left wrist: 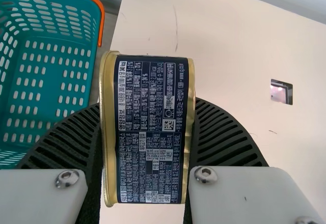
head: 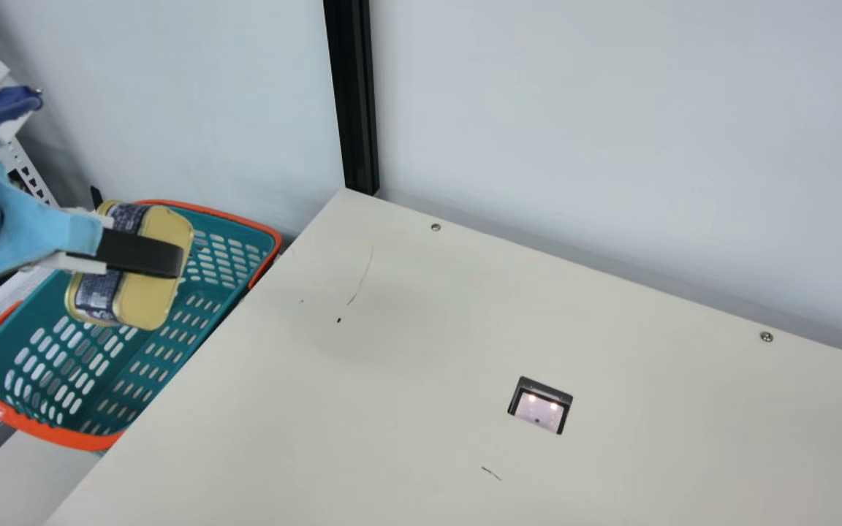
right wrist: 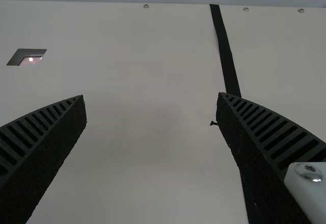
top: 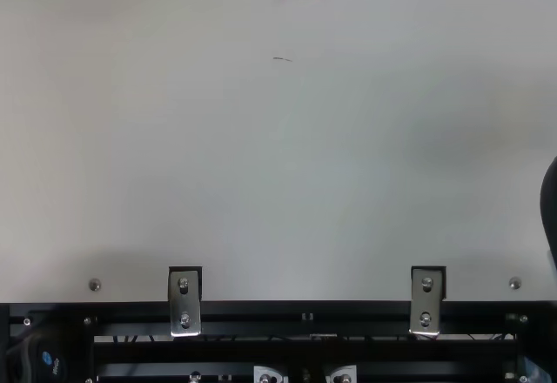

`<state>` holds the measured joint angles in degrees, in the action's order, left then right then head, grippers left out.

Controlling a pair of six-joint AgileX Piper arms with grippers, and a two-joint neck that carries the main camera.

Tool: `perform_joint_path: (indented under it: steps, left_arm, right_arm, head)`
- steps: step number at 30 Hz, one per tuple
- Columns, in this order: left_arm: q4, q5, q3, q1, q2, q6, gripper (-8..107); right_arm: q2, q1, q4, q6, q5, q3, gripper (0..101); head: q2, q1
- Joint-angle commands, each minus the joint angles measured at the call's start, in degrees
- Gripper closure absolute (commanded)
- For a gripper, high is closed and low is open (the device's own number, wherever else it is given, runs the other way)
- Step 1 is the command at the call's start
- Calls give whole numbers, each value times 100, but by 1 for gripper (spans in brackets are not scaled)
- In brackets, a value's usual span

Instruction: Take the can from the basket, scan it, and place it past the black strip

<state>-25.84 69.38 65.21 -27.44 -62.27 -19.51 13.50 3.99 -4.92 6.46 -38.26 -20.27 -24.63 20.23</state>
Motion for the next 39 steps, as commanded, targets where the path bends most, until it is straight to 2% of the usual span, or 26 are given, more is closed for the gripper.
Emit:
perform_joint_path:
  steps: [1, 9, 21, 30, 39]
  left_arm:
    - [0, 0, 0, 0, 0, 0, 89]
    - [-125, 52, -19, 117, -159, 681, 89]
    - [-644, 52, -277, 530, -1035, 2301, 89]
    - [-1267, 52, -687, 501, -1534, 2670, 89]
    - [-1942, 52, -1175, 458, -1848, 2624, 89]
  right_arm:
    - [0, 0, 0, 0, 0, 0, 0]
    - [0, 0, 0, 0, 0, 0, 0]
    - [0, 0, 0, 0, 0, 0, 0]
    - [0, 0, 0, 0, 0, 0, 0]
    - [0, 0, 0, 0, 0, 0, 0]
  head:
    - [-114, 229]
    - [-114, 229]
    - [-114, 229]
    - [-114, 229]
    - [-114, 229]
